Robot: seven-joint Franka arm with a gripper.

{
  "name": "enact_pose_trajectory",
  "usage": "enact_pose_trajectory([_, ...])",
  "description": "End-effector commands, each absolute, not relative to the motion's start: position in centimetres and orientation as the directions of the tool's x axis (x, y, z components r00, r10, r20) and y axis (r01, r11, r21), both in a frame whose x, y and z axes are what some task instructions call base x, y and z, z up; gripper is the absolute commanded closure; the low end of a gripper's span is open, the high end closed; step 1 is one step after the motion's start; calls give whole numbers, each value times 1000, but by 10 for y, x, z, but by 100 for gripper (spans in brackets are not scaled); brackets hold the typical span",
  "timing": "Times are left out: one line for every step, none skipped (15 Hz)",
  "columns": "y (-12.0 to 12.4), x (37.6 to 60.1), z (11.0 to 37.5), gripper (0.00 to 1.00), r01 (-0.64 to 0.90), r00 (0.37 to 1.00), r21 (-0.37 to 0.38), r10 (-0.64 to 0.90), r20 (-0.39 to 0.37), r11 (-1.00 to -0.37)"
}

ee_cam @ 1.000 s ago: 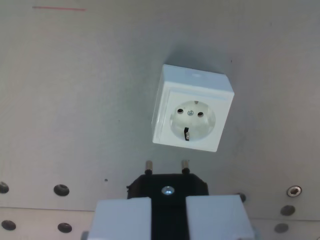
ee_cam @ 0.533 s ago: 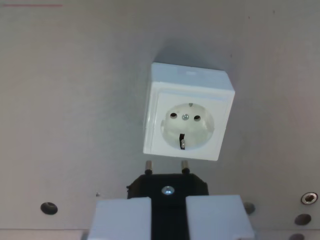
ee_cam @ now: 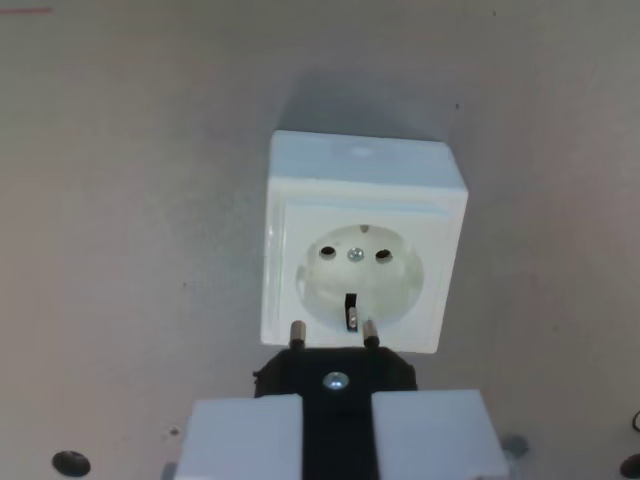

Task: Move above the white socket

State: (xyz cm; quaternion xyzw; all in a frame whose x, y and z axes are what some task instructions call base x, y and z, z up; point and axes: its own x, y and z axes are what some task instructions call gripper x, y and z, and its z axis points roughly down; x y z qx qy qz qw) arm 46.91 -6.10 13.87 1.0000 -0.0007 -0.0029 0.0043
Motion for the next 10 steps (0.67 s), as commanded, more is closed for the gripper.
enact_pose_trajectory([-64, 462, 128, 100, -80, 992, 27, -77, 104, -996])
enact_pose_trajectory([-65, 461, 125, 100, -81, 991, 28, -78, 106, -996])
enact_pose_trajectory([-66, 460, 122, 100, -82, 991, 28, -79, 108, -996])
enact_pose_trajectory([-66, 459, 120, 100, -82, 991, 28, -79, 110, -996])
enact_pose_trajectory([-67, 458, 118, 100, -83, 991, 28, -79, 109, -996])
enact_pose_trajectory([-67, 457, 116, 100, -82, 991, 28, -79, 108, -996])
enact_pose_trajectory([-68, 457, 115, 100, -79, 991, 28, -76, 107, -996])
enact_pose_trajectory([-68, 456, 113, 100, -77, 992, 28, -73, 105, -997])
enact_pose_trajectory([-69, 456, 112, 100, -74, 992, 28, -71, 104, -997])
enact_pose_trajectory([-69, 455, 111, 100, -72, 992, 28, -69, 104, -997])
